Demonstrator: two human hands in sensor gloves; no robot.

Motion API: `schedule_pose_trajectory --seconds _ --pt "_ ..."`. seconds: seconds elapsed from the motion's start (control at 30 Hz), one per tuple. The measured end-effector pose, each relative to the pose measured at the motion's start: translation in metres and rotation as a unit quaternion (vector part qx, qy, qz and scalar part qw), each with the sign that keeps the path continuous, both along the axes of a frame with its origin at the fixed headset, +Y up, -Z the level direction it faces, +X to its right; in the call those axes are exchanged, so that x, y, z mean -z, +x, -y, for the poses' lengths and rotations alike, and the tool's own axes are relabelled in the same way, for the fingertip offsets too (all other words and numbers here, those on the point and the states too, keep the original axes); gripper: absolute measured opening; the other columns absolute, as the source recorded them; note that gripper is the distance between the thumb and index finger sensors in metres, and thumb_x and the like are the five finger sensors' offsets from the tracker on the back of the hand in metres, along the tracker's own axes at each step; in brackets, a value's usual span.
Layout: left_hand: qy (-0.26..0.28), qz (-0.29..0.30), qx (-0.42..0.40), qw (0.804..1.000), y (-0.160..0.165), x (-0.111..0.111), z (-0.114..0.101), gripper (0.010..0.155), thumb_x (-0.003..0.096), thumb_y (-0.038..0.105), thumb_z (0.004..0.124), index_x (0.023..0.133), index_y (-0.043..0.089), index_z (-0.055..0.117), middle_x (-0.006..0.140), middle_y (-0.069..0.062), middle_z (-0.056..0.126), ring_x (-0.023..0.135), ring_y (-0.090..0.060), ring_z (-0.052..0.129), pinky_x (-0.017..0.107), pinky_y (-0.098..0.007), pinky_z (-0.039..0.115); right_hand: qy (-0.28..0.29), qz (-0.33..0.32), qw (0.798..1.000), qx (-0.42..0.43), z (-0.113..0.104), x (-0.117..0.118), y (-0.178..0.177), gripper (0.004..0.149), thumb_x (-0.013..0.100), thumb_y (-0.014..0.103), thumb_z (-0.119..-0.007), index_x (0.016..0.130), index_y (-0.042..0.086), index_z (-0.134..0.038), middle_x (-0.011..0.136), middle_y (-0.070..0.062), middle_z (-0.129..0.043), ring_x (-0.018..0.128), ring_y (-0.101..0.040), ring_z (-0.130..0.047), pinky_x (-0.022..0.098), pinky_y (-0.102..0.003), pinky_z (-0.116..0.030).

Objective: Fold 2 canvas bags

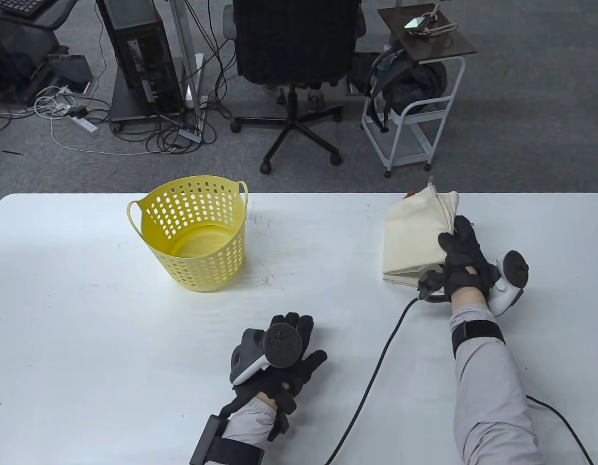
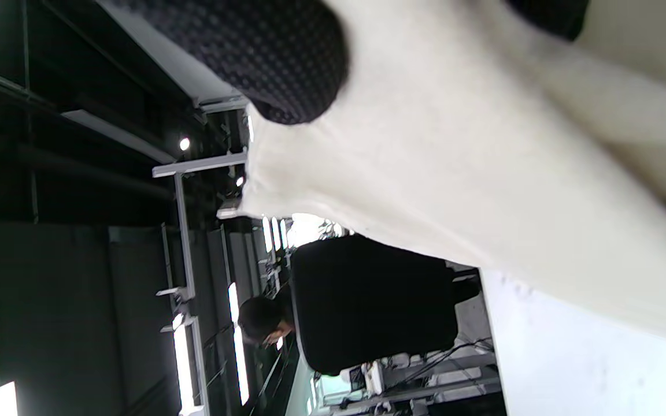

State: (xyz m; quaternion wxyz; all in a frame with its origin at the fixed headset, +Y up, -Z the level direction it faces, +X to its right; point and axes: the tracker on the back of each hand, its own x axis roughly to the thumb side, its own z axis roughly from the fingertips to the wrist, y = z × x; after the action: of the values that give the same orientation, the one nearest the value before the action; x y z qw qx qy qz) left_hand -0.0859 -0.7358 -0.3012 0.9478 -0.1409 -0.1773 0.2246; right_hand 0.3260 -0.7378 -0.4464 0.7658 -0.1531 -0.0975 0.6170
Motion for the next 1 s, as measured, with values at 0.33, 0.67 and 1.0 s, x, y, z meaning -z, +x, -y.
schedule_pose_trajectory --seconds 0.33,0.67,1.0 --pt "-0.017 -0.007 -0.01 1.0 -0.004 0.004 0.003 0.078 0.0602 0.049 0.072 0.118 0.01 0.037 0.12 -0.027 0.032 0.106 -0.053 0.021 0.065 -0.078 0.023 -0.161 0.02 0.965 -0.204 0.016 -0.027 0.044 0.069 0.049 0.017 -0.078 0.107 0.015 -0.039 0.106 -0.023 -0.048 0.089 -0.045 -0.063 0.063 -0.065 -0.053" --pt "0.069 -0.012 0.002 0.998 -0.004 -0.005 -0.041 0.077 0.0601 0.05 0.072 0.118 0.013 0.036 0.121 -0.025 0.03 0.107 -0.051 0.02 0.066 -0.077 0.022 -0.09 -0.055 0.908 -0.407 -0.054 -0.059 0.01 0.066 0.05 0.021 -0.078 0.107 0.011 -0.045 0.107 -0.027 -0.042 0.093 -0.052 -0.049 0.063 -0.072 -0.04" --pt "0.246 -0.051 0.094 0.963 -0.031 -0.028 -0.079 0.08 0.0586 0.054 0.072 0.119 0.017 0.035 0.123 -0.023 0.027 0.107 -0.049 0.012 0.064 -0.079 0.016 0.033 -0.157 0.81 -0.564 -0.103 -0.121 -0.091 0.069 0.051 0.036 -0.079 0.109 0.014 -0.048 0.111 -0.025 -0.04 0.098 -0.054 -0.031 0.061 -0.078 -0.022"
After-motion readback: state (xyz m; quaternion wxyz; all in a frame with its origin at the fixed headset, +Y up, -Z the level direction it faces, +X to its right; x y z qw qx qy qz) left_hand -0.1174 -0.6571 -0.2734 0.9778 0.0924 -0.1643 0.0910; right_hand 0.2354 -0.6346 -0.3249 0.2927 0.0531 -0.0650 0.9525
